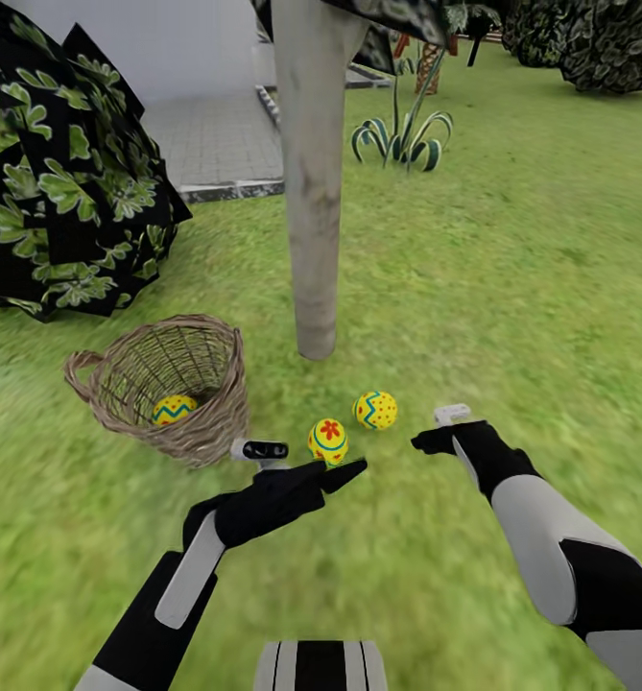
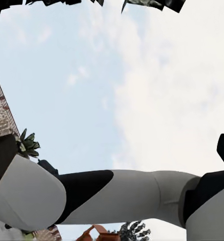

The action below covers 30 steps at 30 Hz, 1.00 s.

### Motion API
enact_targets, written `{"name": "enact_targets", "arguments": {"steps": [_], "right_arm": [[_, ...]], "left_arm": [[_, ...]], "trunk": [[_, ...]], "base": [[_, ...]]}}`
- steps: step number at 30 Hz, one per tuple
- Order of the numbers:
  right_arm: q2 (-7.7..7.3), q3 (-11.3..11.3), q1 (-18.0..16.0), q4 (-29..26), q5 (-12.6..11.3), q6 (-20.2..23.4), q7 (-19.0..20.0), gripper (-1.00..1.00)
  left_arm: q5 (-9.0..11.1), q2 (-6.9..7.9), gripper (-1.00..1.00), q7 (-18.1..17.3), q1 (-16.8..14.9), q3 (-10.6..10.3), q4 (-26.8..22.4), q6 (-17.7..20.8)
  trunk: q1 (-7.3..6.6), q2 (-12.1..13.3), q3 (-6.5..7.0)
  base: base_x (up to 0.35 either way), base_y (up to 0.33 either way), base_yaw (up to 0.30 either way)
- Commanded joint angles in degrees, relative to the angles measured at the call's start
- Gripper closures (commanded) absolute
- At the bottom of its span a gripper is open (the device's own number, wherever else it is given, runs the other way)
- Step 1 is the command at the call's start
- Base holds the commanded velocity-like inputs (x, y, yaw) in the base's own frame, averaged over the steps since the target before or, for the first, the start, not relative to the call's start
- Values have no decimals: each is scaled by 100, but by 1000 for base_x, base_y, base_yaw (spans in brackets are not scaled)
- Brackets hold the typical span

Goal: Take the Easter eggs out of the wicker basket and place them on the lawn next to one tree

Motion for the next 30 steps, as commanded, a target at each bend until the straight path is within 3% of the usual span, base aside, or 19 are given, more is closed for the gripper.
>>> {"name": "enact_targets", "arguments": {"steps": [1,8,9,10,12,13,15,18,21,30], "right_arm": [[4,-43,-1,-12,61,19,47,-100],[-7,-49,5,-15,61,-3,48,-100],[-20,-47,3,-15,61,-17,45,-100],[-34,-50,3,-15,61,-28,44,-100],[-32,-53,1,-15,61,-44,44,-100],[-32,-57,3,-21,61,-49,44,-100],[-27,-51,0,-133,61,-46,43,-100],[-1,-36,3,-379,61,-20,43,-100],[-11,-43,5,-537,61,16,43,-100],[10,-34,5,-727,61,35,38,-100]], "left_arm": [[32,17,-100,3,-3,-7,-19,40],[-7,67,-100,137,-3,10,-275,47],[-10,151,-100,385,-3,38,-297,52],[9,353,-100,646,-3,68,-398,56],[19,596,-100,768,-11,298,-473,60],[2,681,-100,788,-20,553,-487,64],[-27,728,-100,812,-44,817,-498,66],[-33,841,-100,1538,-63,1052,-533,66],[-30,890,-100,1862,-67,1185,-613,66],[-24,909,-100,1900,-73,1515,-728,72]], "trunk": [[-7,0,19],[-25,9,174],[-27,11,197],[-30,12,219],[-35,15,263],[-38,16,285],[-43,19,330],[-51,23,396],[-58,27,462],[-82,39,662]], "base": [[-341,0,0],[-65,0,0],[0,0,0],[0,0,0],[0,0,0],[0,0,0],[0,0,0],[0,0,0],[0,0,0],[0,0,0]]}}
